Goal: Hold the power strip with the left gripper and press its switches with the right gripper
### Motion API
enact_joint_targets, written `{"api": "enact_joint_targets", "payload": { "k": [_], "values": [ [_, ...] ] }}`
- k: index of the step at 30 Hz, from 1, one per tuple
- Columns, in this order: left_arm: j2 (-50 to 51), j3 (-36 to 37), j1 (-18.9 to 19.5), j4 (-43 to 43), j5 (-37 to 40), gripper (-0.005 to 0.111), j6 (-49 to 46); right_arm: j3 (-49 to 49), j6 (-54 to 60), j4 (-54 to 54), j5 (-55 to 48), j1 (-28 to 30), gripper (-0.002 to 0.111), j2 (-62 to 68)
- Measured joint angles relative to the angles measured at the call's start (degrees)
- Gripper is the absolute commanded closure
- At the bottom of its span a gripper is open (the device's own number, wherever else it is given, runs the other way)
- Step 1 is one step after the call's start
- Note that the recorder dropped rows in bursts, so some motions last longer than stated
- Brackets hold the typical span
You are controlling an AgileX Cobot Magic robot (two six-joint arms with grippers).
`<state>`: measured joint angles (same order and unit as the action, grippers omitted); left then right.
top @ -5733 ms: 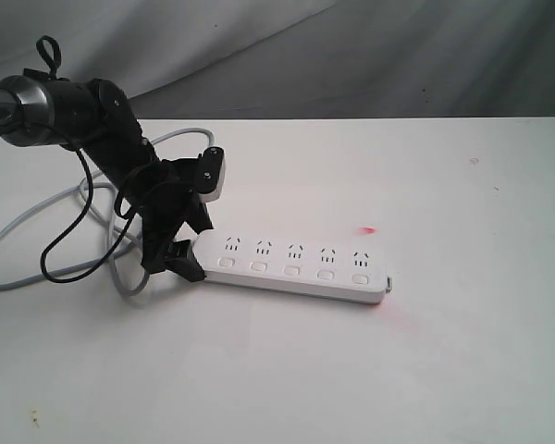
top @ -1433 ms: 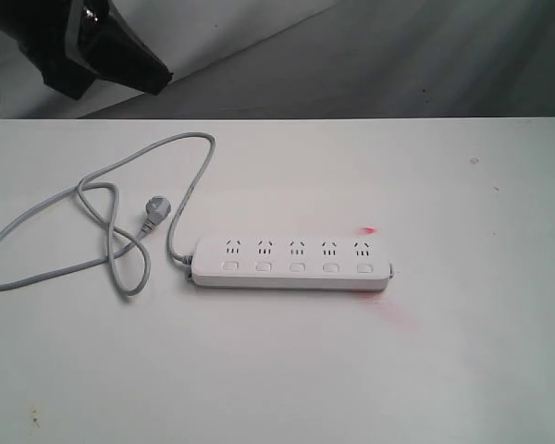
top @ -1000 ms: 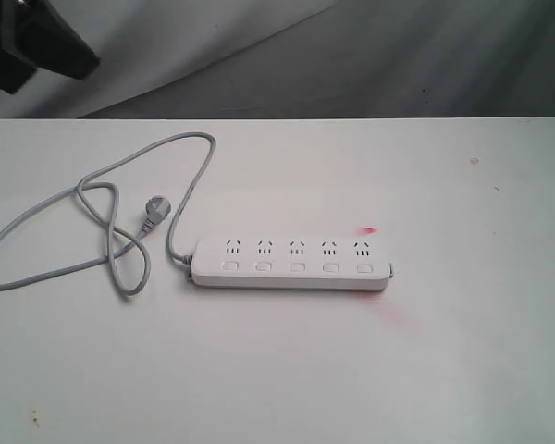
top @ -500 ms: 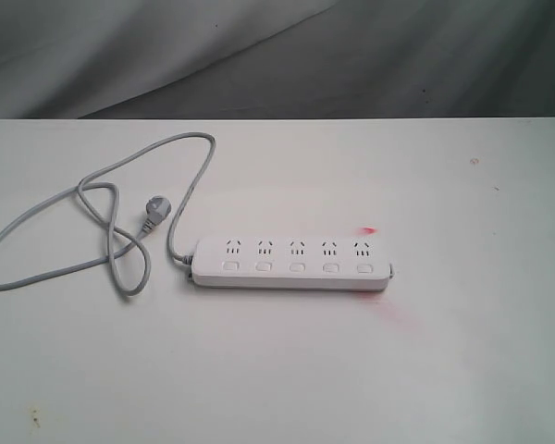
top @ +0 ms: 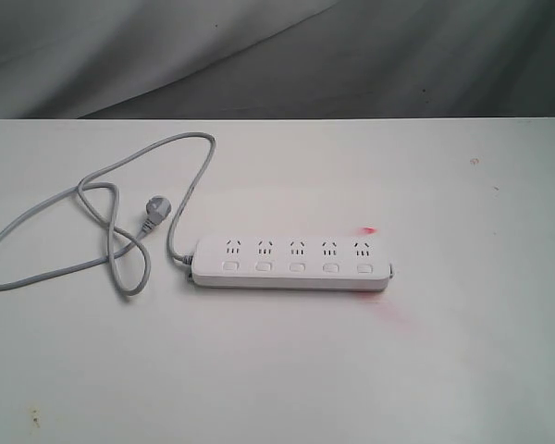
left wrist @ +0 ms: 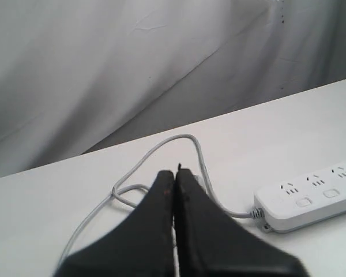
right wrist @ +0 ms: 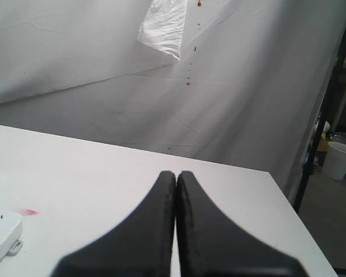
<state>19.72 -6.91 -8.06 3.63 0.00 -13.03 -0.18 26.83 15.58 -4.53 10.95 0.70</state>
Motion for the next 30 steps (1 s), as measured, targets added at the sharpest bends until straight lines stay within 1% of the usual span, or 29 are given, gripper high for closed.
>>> {"api": "enact_joint_targets", "payload": {
  "k": [4,8,10,16,30],
  "values": [
    [-4.5,4.1,0.0,0.0,-0.3,0.106,0.5,0.0,0.0,0.0,0.0,0.0,0.108,0.0],
    [-8.3,6.5,0.0,0.0,0.0,0.106,1.1,0.0,0.0,0.0,0.0,0.0,0.108,0.0],
    [-10.0,6.7,0.0,0.0,0.7,0.106,1.5,0.0,0.0,0.0,0.0,0.0,0.108,0.0],
    [-13.9,6.7,0.0,0.0,6.4,0.106,1.9,0.0,0.0,0.0,0.0,0.0,0.108,0.0],
    [-14.5,6.7,0.0,0.0,7.2,0.106,1.9,0.0,0.0,0.0,0.0,0.0,0.108,0.0]
  ]
}}
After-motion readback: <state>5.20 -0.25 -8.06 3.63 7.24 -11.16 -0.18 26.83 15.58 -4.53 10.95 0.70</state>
